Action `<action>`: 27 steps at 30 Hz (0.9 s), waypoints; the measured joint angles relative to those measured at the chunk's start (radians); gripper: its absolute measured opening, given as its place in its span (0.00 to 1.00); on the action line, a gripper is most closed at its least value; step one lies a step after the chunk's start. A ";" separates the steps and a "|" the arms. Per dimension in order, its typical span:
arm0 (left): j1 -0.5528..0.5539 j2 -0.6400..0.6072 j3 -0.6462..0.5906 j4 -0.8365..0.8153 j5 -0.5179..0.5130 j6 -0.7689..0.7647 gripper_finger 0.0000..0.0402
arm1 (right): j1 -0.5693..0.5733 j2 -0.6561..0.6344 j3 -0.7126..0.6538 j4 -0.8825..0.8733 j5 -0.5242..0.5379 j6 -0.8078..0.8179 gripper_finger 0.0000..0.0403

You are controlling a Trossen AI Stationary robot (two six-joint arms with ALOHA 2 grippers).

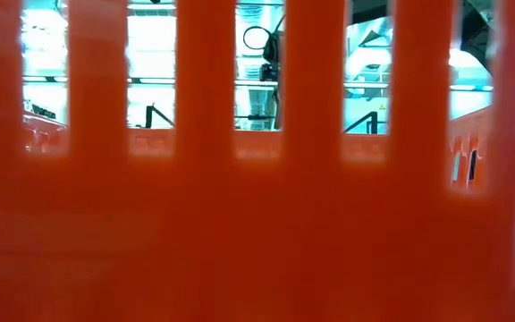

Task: Stack baskets on shelf by color
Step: Stack the top orange bin on top of the orange bin on the shelf

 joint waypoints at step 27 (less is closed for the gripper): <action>0.000 0.000 0.000 -0.001 -0.001 0.002 0.28 | 0.024 -0.018 -0.006 0.075 -0.006 0.224 0.00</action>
